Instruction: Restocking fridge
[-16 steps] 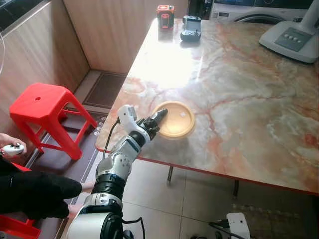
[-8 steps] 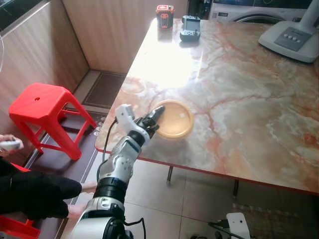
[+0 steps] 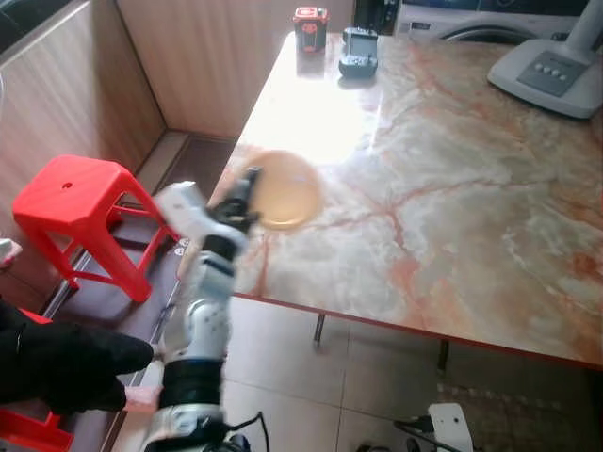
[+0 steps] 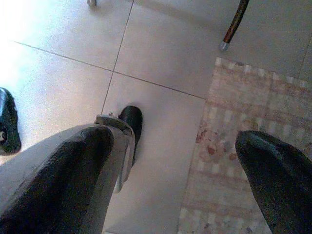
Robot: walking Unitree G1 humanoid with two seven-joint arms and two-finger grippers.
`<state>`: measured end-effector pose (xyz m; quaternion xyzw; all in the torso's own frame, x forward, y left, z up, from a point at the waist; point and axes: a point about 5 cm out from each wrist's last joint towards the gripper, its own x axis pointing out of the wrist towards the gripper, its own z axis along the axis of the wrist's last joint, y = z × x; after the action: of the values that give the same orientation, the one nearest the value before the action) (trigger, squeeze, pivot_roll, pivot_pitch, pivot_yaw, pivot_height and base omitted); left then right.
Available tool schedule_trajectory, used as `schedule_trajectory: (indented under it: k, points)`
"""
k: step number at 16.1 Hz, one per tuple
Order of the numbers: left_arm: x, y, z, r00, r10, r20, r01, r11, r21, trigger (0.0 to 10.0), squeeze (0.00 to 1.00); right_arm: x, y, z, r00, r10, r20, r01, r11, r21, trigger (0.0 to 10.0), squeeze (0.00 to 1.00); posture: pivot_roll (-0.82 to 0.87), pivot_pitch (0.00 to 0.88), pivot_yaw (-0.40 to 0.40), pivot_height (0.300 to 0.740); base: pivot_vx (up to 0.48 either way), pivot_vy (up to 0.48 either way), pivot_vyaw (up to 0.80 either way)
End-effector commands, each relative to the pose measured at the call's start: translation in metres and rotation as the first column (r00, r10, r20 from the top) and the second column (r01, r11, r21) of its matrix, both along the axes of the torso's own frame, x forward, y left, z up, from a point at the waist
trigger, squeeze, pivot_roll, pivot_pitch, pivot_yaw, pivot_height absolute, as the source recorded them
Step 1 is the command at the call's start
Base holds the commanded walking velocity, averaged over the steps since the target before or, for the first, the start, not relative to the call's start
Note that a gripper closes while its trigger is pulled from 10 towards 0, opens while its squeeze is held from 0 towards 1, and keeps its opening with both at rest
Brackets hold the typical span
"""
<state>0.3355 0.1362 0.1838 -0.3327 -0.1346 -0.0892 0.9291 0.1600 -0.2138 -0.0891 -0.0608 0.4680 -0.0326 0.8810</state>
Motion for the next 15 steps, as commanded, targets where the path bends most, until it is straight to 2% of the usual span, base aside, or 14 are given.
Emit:
schedule_trajectory:
  k: [1, 4, 9, 15]
  points:
    - [-0.0058, 0.0066, 0.003, 0.999, 0.053, 0.011, -0.054, 0.998, 0.042, 10.0, 0.0, -0.0091, 0.0023, -0.0041, 0.999, -0.03, -0.017, 0.03, 0.999, 0.026, 10.0, 0.0, -0.09, 0.138, 0.029, 0.74, 0.0, 0.0, 0.0]
    - [-0.0075, 0.0114, 0.0009, 0.995, 0.095, -0.017, -0.094, 0.992, 0.082, 10.0, 0.0, -0.0123, 0.0025, -0.005, 0.997, -0.071, -0.009, 0.072, 0.996, 0.05, 10.0, 0.0, -0.09, 0.119, 0.043, 0.74, 0.0, 0.086, 0.0]
    - [-0.0071, 0.0046, 0.0001, 0.996, 0.081, -0.037, -0.077, 0.992, 0.097, 10.0, 0.0, -0.0141, 0.0039, -0.0058, 0.996, -0.087, -0.006, 0.087, 0.994, 0.062, 10.0, 0.0, -0.09, 0.099, 0.056, 0.74, 0.0, 0.305, 0.0]
    - [-0.0084, 0.0038, -0.0035, 0.995, 0.085, -0.059, -0.078, 0.99, 0.118, 10.0, 0.0, -0.0096, 0.007, -0.0047, 0.996, -0.088, 0.005, 0.088, 0.994, 0.068, 10.0, 0.0, -0.09, 0.103, 0.06, 0.74, 0.0, 0.309, 0.0]
